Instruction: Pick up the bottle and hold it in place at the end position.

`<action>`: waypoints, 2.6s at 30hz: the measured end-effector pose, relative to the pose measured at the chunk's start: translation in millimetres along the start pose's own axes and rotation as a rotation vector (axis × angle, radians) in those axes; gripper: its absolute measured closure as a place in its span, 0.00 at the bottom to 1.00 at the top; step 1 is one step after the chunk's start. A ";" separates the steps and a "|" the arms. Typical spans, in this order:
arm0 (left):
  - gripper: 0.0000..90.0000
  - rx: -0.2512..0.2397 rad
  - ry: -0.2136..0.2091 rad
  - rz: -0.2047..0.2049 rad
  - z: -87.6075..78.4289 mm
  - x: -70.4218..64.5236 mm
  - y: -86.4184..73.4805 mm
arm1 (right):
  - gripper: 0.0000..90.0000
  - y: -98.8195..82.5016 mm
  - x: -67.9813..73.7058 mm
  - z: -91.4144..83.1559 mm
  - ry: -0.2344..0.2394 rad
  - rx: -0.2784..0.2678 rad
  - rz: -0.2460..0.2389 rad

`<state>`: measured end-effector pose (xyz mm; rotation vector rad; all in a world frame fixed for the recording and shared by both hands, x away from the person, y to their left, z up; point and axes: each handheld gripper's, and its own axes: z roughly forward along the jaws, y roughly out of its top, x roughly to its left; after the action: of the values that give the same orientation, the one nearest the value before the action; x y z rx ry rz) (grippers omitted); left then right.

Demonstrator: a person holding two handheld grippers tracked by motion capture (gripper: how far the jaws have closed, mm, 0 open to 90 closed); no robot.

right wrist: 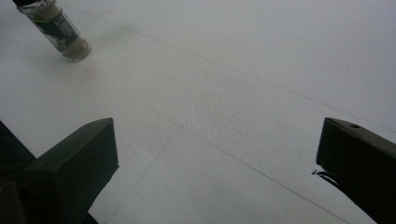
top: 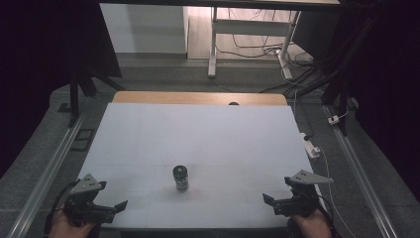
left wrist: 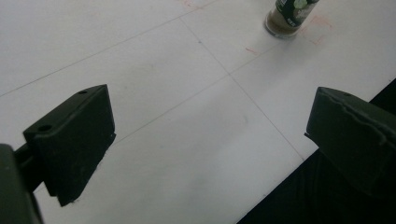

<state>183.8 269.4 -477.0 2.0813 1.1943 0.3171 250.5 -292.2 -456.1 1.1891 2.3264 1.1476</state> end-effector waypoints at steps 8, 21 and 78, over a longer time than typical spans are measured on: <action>0.01 0.007 0.001 0.011 -0.1 -1.7 -0.3 | 0.00 0.3 -4.6 0.4 0.034 -0.004 0.036; 0.01 0.015 -0.026 -0.033 0.6 4.1 -0.2 | 0.00 0.7 -4.7 1.4 0.054 0.011 0.028; 0.00 -0.052 -0.176 0.076 37.5 -12.5 34.2 | 0.00 2.2 -5.5 5.7 0.083 0.037 0.020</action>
<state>219.1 230.8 -479.1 2.0664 0.9955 0.1928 258.3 -292.7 -458.6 1.2017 2.4126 1.1871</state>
